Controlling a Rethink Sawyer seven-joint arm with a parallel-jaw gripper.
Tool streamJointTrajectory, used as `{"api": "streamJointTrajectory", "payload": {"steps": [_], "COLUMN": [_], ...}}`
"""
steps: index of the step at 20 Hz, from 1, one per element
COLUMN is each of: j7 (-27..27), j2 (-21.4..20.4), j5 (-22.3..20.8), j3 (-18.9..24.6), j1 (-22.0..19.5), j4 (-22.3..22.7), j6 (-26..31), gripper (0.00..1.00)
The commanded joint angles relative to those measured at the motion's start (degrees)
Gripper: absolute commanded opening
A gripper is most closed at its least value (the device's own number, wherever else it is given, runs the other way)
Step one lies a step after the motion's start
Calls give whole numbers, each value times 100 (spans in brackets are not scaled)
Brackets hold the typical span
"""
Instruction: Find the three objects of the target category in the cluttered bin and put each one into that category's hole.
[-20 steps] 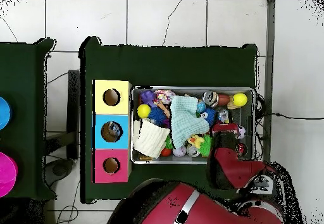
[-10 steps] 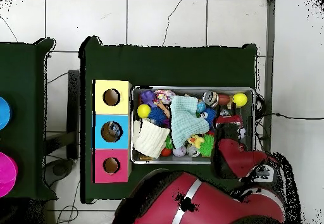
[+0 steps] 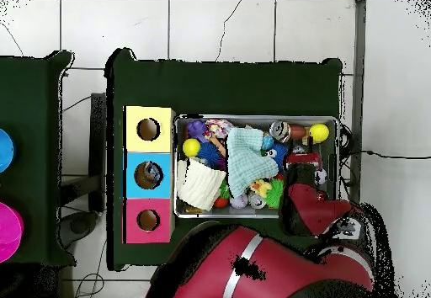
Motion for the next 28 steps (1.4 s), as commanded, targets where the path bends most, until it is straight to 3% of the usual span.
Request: {"api": "streamJointTrajectory", "payload": {"steps": [1, 10, 28], "j7": [85, 311, 335], "j2": [128, 92, 333], "j5": [616, 523, 743], "j3": [75, -28, -116], "j1": [253, 385, 470], "j4": [163, 272, 510], "j6": [-183, -115, -317], "gripper": [100, 100, 100]}}
